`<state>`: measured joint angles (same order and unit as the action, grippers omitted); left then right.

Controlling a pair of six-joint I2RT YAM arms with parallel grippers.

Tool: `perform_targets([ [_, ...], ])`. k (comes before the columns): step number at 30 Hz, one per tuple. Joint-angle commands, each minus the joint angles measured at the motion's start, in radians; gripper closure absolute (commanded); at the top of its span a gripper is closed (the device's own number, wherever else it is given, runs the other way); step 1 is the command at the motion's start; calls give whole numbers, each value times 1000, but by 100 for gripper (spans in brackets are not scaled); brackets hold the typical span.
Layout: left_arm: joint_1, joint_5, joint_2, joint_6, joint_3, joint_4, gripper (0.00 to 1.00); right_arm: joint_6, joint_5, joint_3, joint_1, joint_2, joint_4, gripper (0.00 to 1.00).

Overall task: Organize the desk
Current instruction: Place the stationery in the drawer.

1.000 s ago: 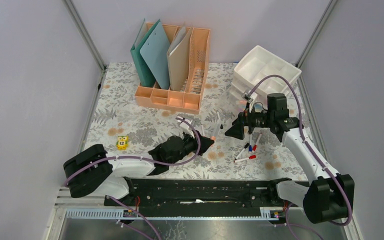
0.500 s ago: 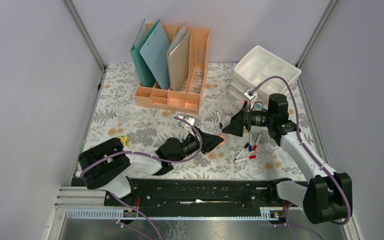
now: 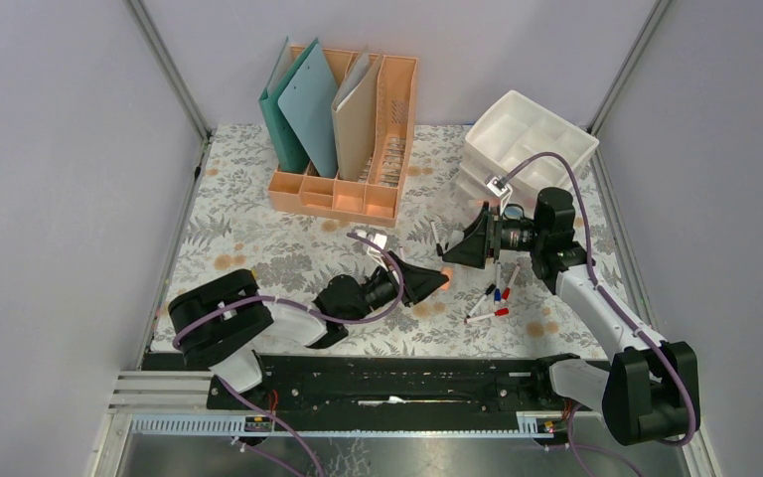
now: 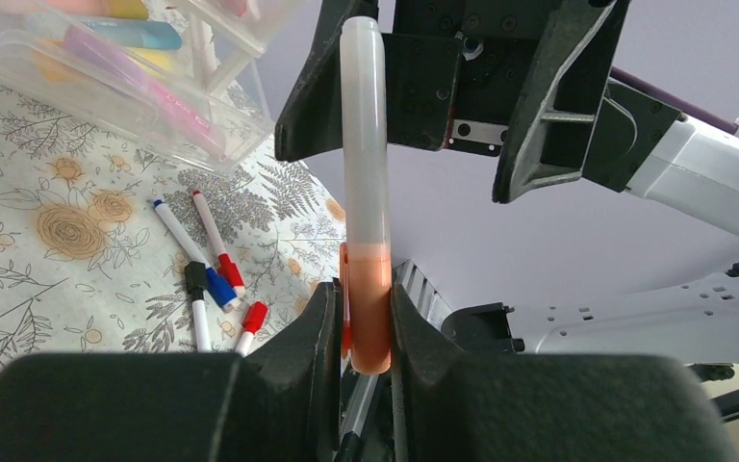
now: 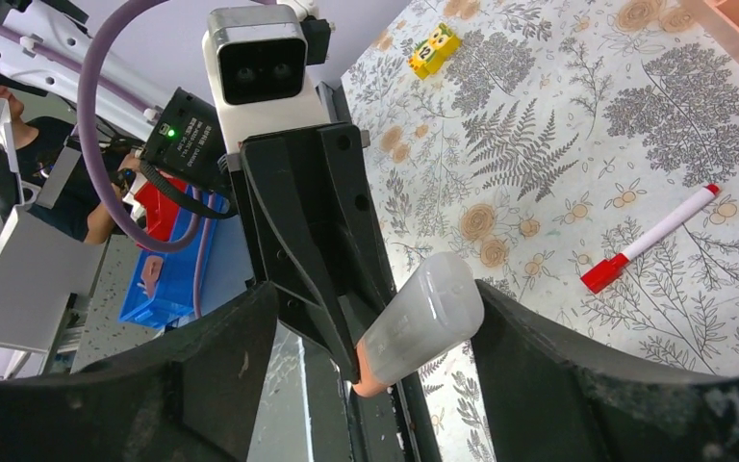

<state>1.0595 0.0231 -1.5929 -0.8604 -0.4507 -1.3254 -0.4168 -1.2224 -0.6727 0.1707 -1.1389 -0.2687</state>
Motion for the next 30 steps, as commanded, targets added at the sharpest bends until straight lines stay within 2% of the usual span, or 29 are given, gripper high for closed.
perform_targets([
  [1,-11,6,-20,-24,-34,-110,100,-33,-38,5,-2,21,-74,25],
  [3,-16,14,-30,-33,-37,-123,100,-33,-39,5,-2,21,-74,36],
  [7,-24,33,-47,-47,-45,-138,100,-32,-44,4,-2,17,-77,65],
  [9,-26,35,-49,-52,-44,-138,92,-29,-44,1,-2,17,-76,78],
  [12,-34,40,-44,-63,-30,-137,72,-18,-41,-5,-1,22,-71,90],
  [14,-44,40,-32,-72,-9,-130,57,47,-25,-28,-2,26,1,93],
  [17,-67,31,18,-74,40,-101,38,250,64,-98,-2,41,206,95],
  [19,-82,16,68,-56,78,-47,23,384,184,-157,-2,50,358,95],
  [20,-88,4,102,-40,95,-8,7,442,280,-180,-2,58,402,95],
  [21,-92,-10,141,-17,109,49,2,480,354,-197,-3,64,426,95],
  [25,-96,-92,321,110,115,363,1,632,651,-249,-2,75,459,94],
  [27,-96,-137,403,170,109,510,1,705,767,-276,-2,61,457,93],
  [30,-96,-197,511,227,119,647,1,799,879,-321,-2,20,446,92],
])
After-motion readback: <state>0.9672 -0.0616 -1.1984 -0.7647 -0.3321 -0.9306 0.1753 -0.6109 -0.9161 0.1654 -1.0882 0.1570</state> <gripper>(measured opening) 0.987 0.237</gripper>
